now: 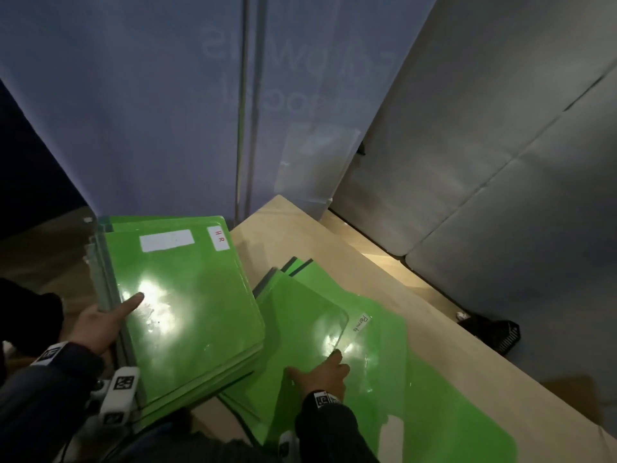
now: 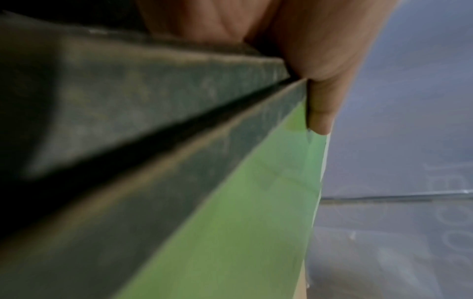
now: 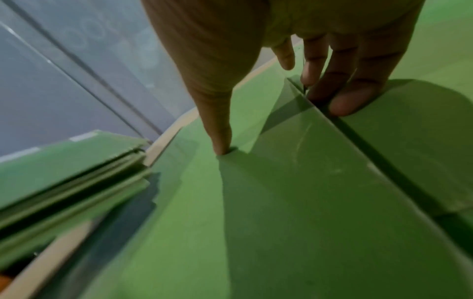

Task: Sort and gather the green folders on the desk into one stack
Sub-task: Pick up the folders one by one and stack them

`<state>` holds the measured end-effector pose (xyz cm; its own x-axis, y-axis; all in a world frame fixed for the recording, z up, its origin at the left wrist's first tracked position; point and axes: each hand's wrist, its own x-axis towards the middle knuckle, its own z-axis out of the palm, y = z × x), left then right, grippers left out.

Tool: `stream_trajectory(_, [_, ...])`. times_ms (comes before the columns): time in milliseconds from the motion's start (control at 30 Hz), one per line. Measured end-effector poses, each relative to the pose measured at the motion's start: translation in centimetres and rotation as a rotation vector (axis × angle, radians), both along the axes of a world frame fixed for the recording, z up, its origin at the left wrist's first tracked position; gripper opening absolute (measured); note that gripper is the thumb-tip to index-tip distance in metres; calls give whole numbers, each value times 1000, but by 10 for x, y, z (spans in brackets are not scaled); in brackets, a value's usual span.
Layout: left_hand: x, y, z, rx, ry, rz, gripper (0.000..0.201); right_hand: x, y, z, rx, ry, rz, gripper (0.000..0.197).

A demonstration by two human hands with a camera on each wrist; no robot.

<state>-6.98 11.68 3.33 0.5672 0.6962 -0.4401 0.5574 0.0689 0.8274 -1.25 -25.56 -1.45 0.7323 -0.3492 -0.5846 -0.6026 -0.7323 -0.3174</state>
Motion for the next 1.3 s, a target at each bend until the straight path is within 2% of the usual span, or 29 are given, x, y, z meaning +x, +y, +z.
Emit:
stream_trajectory(133, [-13, 23, 4, -15, 36, 73, 56, 10, 4, 8, 80, 4, -144, 112])
stream_trajectory(267, [-30, 65, -42, -93, 23, 190, 74, 15, -8, 15, 269, -32, -309, 74])
stream_trajectory(333, [-36, 62, -29, -91, 10, 246, 72, 17, -22, 19, 375, -55, -397, 61])
stream_trajectory(400, [-38, 63, -31, -58, 17, 236, 71, 18, -45, 27, 500, -135, -447, 65])
stream_trajectory(467, [-41, 70, -49, -66, 35, 214, 80, 19, -68, 37, 572, -235, -460, 90])
stream_trajectory(500, [-40, 77, -68, -95, 13, 196, 81, 18, -75, 47, 588, -284, -436, 95])
stream_trajectory(533, [-38, 77, -74, -113, -9, 164, 78, 18, -82, 56, 645, -271, -471, 86])
stream_trajectory(567, [-32, 62, -54, -116, -18, 129, 72, 25, -95, 57, 659, -262, -533, 73])
stream_trajectory(600, [-26, 40, -25, -93, -20, 85, 64, 32, -103, 64, 757, -267, -613, 65])
stream_trajectory(633, [-19, 18, 6, -69, -21, 41, 54, 35, -103, 76, 815, -289, -554, 62])
stream_trajectory(667, [-15, 3, 20, -41, 3, 2, 45, 37, -98, 83, 850, -306, -408, 72])
stream_trajectory(700, [-11, -6, 23, -11, 19, -44, 40, 39, -87, 88, 874, -289, -401, 85])
stream_trajectory(767, [-2, -18, 18, 30, 56, -134, 32, 41, -51, 87, 846, -198, -275, 86])
stream_trajectory(833, [4, -30, 19, 41, 17, -233, 23, 34, -7, 81, 851, -134, -96, 61])
stream_trajectory(866, [7, -36, 19, 6, -9, -262, 26, 29, 15, 81, 844, -127, -17, 51])
stream_trajectory(966, [11, -46, 14, -25, -70, -263, 57, 20, 50, 73, 716, -117, 129, 49])
stream_trajectory(1000, [10, -47, 13, -30, -70, -261, 56, 20, 54, 69, 711, -120, 169, 47])
stream_trajectory(1066, [7, -50, 20, -13, -13, -281, 32, 23, 52, 61, 703, -56, 193, 44])
stream_trajectory(1100, [7, -51, 24, -2, 10, -277, 20, 26, 45, 53, 674, -36, 154, 47])
stream_trajectory(1166, [3, -50, 27, -22, -22, -237, 12, 34, 25, 37, 536, -77, 35, 60])
stream_trajectory(1233, [0, -45, 30, -21, -57, -167, 14, 42, 1, 13, 329, -102, -59, 78])
stream_trajectory(1300, [-2, -32, 22, -38, -82, -80, 24, 48, -16, -2, 182, -52, -66, 98])
